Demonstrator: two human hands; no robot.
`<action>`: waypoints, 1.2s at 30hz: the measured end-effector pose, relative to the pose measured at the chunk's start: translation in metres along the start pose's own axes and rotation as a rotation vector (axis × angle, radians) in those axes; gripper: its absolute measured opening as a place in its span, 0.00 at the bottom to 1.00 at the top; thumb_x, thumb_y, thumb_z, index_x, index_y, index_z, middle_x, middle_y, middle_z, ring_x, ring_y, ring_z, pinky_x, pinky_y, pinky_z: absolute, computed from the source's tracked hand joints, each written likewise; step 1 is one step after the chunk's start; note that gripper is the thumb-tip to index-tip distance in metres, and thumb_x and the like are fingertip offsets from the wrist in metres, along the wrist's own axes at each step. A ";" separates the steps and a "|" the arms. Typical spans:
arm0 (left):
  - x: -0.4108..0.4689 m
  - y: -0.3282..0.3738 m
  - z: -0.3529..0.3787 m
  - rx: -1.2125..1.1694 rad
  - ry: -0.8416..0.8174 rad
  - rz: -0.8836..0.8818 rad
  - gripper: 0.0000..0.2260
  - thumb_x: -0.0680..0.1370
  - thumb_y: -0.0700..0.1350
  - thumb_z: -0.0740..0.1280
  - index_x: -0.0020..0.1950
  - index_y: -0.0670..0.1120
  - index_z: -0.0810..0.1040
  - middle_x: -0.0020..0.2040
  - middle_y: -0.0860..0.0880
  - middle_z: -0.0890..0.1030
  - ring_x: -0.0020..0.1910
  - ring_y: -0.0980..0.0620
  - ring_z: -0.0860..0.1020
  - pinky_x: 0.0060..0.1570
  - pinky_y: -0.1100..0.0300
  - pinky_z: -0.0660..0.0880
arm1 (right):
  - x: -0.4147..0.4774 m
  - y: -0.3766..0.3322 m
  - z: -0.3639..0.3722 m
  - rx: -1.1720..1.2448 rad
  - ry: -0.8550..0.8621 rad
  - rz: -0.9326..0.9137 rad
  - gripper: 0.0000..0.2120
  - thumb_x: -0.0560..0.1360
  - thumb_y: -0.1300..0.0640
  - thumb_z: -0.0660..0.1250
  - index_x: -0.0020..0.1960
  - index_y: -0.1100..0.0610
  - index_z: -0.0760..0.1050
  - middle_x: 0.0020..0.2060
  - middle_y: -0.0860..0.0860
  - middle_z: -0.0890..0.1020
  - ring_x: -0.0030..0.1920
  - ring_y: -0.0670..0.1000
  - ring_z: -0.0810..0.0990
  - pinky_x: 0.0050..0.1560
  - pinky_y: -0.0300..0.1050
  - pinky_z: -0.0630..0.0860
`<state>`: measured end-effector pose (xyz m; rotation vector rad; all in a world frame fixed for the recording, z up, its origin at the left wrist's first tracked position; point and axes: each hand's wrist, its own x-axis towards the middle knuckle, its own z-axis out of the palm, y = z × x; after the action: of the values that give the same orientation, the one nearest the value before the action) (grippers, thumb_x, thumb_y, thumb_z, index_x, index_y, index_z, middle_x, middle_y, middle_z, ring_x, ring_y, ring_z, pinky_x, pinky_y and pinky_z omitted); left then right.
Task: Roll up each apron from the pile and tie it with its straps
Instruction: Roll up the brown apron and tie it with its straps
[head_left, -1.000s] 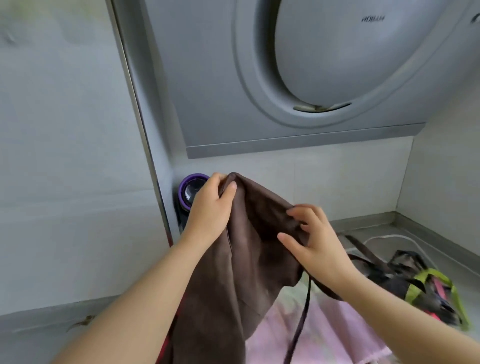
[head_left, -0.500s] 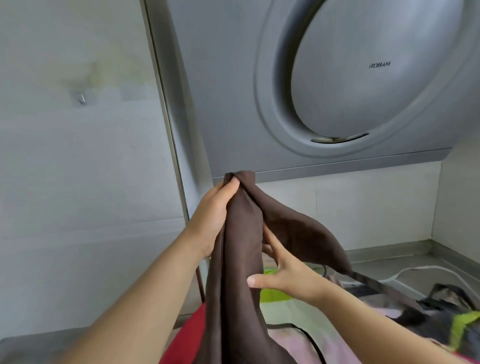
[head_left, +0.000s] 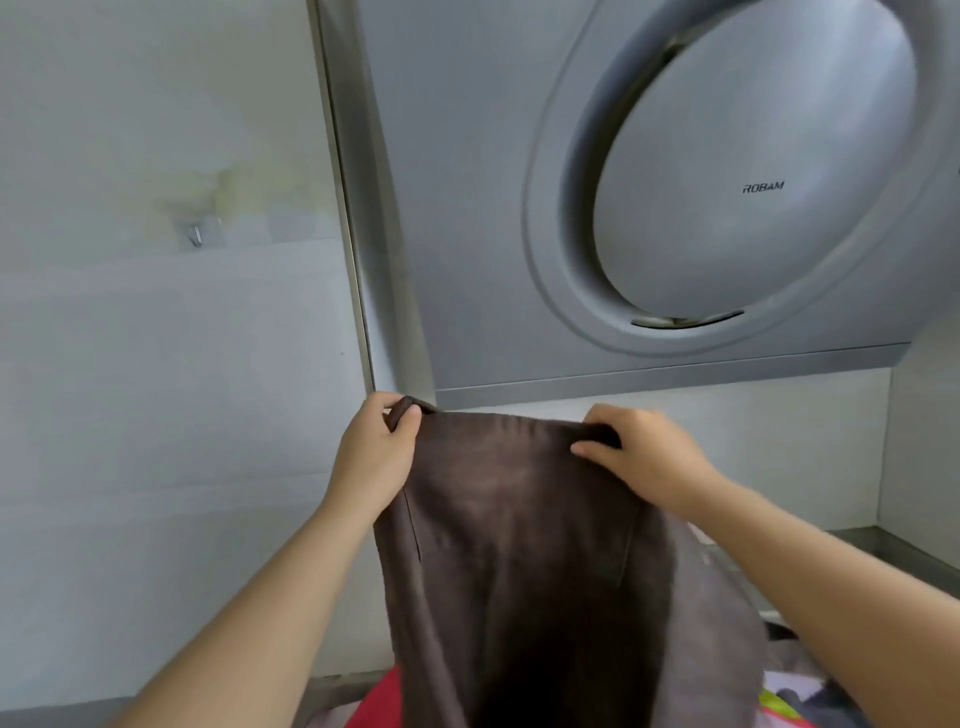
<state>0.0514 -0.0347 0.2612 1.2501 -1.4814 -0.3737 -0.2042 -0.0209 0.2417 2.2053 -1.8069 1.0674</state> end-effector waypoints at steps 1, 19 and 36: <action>0.003 0.004 -0.002 -0.010 0.028 0.025 0.07 0.80 0.49 0.62 0.58 0.51 0.72 0.51 0.51 0.78 0.53 0.50 0.77 0.47 0.59 0.69 | 0.009 -0.002 -0.012 -0.081 0.063 -0.030 0.07 0.75 0.48 0.67 0.48 0.51 0.76 0.45 0.49 0.82 0.50 0.54 0.78 0.42 0.46 0.71; -0.167 -0.190 0.017 0.685 -0.899 0.119 0.10 0.77 0.61 0.63 0.51 0.57 0.76 0.30 0.54 0.71 0.30 0.57 0.71 0.32 0.61 0.66 | -0.172 0.091 0.152 -0.152 -0.663 -0.159 0.07 0.75 0.52 0.66 0.52 0.52 0.78 0.48 0.48 0.80 0.52 0.52 0.78 0.49 0.46 0.72; -0.180 -0.249 0.064 0.560 -0.940 -0.395 0.34 0.80 0.43 0.62 0.79 0.47 0.44 0.78 0.44 0.55 0.74 0.46 0.61 0.71 0.57 0.59 | -0.224 0.114 0.169 -0.260 -0.053 0.088 0.24 0.45 0.76 0.72 0.37 0.57 0.81 0.32 0.50 0.81 0.37 0.59 0.79 0.40 0.50 0.74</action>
<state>0.0878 -0.0064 -0.0490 1.9749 -2.2152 -0.9470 -0.2421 0.0484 -0.0507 2.0368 -1.9555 0.7425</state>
